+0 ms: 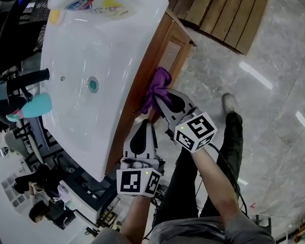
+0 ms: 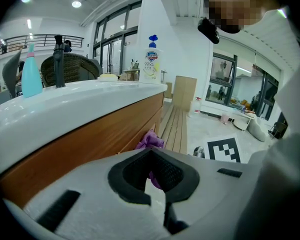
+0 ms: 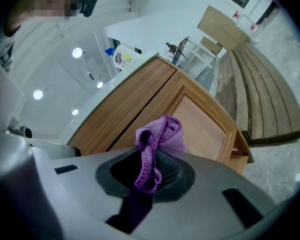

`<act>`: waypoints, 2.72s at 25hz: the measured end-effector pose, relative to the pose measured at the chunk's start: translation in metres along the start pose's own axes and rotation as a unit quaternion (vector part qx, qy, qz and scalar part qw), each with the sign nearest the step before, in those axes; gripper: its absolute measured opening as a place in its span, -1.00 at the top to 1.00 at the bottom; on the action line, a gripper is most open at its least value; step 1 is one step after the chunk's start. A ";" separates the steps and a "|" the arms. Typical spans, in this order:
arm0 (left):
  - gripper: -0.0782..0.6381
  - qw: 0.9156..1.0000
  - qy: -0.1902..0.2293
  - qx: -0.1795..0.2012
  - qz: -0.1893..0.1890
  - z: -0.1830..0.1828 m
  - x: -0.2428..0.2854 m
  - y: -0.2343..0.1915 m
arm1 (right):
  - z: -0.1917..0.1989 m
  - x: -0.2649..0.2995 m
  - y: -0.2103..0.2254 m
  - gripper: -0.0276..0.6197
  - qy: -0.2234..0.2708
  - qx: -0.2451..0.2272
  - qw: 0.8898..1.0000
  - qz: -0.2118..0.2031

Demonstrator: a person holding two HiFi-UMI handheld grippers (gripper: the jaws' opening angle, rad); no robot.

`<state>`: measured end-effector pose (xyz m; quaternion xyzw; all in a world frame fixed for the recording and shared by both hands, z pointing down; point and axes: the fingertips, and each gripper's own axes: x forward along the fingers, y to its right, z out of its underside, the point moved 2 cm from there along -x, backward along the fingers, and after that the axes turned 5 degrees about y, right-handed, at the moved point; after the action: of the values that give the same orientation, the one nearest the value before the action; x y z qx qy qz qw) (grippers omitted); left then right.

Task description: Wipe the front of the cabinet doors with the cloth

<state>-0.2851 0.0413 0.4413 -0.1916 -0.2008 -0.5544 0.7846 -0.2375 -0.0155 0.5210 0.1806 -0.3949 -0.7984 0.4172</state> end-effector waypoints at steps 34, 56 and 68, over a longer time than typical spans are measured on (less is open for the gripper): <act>0.76 0.999 -0.028 -0.006 0.044 0.067 0.047 -0.008 | 0.094 0.008 0.116 0.74 -0.046 -0.027 0.995 0.083; 0.76 0.998 -0.043 -0.003 0.049 0.071 0.051 -0.006 | 0.120 -0.034 0.162 0.75 -0.086 -0.009 0.982 0.168; 0.76 0.998 -0.036 -0.010 0.042 0.026 0.035 0.023 | 0.020 -0.078 0.115 0.75 -0.021 -0.012 0.991 0.134</act>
<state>-0.2551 0.0341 0.4799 -0.2277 -0.2151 -0.5157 0.7974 -0.1440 0.0188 0.6200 0.1041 -0.4148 -0.7433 0.5143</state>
